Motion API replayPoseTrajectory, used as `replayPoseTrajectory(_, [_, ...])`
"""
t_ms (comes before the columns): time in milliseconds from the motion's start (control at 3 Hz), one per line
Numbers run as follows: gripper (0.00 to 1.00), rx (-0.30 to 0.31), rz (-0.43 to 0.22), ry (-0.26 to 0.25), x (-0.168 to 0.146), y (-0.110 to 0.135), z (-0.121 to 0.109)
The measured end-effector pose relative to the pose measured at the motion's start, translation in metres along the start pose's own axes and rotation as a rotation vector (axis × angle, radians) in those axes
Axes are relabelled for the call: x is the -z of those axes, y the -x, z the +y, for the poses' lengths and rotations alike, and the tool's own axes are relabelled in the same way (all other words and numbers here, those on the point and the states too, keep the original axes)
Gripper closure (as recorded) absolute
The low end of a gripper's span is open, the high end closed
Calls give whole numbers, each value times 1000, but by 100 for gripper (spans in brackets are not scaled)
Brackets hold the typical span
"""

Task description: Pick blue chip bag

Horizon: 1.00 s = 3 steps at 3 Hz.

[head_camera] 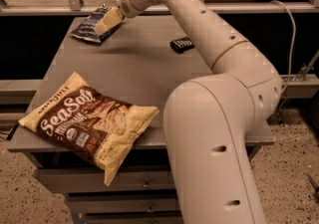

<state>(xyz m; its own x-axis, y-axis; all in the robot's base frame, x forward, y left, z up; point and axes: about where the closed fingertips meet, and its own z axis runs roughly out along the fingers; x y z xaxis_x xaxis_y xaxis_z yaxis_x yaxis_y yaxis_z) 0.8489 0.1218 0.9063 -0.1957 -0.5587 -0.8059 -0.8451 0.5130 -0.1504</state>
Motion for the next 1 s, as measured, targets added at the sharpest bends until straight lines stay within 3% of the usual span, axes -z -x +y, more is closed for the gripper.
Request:
replayPoseTrajectory(333, [0, -63, 89, -30, -34, 5, 19])
replayPoseTrajectory(1000, [2, -117, 125, -25, -67, 16, 41])
